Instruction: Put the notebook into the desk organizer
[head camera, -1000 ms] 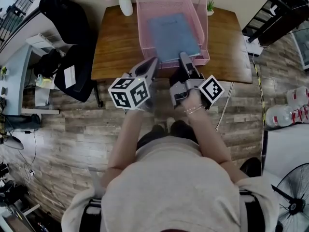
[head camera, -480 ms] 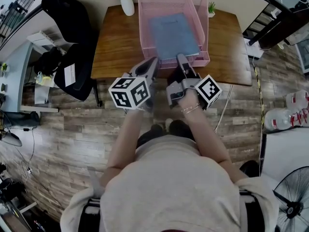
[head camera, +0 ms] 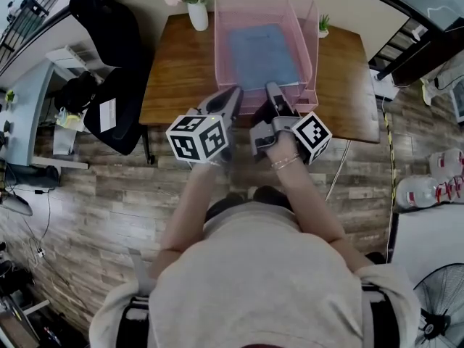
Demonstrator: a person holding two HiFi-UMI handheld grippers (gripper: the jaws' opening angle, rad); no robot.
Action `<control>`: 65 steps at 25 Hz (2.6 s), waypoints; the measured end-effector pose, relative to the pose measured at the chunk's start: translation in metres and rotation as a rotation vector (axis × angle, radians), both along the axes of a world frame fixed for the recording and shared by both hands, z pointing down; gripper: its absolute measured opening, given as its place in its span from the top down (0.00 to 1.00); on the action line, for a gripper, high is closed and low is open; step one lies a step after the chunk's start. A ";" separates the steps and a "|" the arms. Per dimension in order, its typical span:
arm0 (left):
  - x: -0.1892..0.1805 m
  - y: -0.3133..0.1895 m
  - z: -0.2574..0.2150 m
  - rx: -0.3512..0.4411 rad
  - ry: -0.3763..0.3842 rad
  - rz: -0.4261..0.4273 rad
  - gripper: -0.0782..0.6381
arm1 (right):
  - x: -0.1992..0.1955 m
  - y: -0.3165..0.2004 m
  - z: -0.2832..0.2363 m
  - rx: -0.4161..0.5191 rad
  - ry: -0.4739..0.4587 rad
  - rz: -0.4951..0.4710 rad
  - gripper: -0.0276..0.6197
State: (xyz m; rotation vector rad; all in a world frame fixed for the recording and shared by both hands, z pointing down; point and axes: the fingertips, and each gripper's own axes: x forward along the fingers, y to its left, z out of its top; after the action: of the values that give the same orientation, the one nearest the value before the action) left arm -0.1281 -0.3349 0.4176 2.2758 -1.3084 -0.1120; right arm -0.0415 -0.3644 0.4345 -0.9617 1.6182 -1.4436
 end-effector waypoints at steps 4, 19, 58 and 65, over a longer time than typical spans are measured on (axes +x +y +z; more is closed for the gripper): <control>-0.001 -0.004 -0.001 0.004 -0.001 -0.003 0.89 | -0.001 -0.002 0.001 -0.009 0.011 -0.001 0.90; 0.004 0.009 -0.005 0.010 0.014 0.009 0.89 | -0.001 0.005 -0.004 0.013 0.006 -0.027 0.84; 0.053 0.054 -0.058 0.227 -0.181 0.235 0.88 | -0.010 0.080 -0.104 0.804 1.243 -0.159 0.95; 0.058 0.055 -0.048 0.209 -0.258 0.257 0.88 | -0.017 0.085 -0.090 0.806 1.287 -0.254 0.95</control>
State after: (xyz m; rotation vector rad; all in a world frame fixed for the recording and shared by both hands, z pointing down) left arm -0.0703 -0.2796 0.3691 2.6890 -1.1564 0.1454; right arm -0.0582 -0.2798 0.3445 -1.2420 2.9429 0.0024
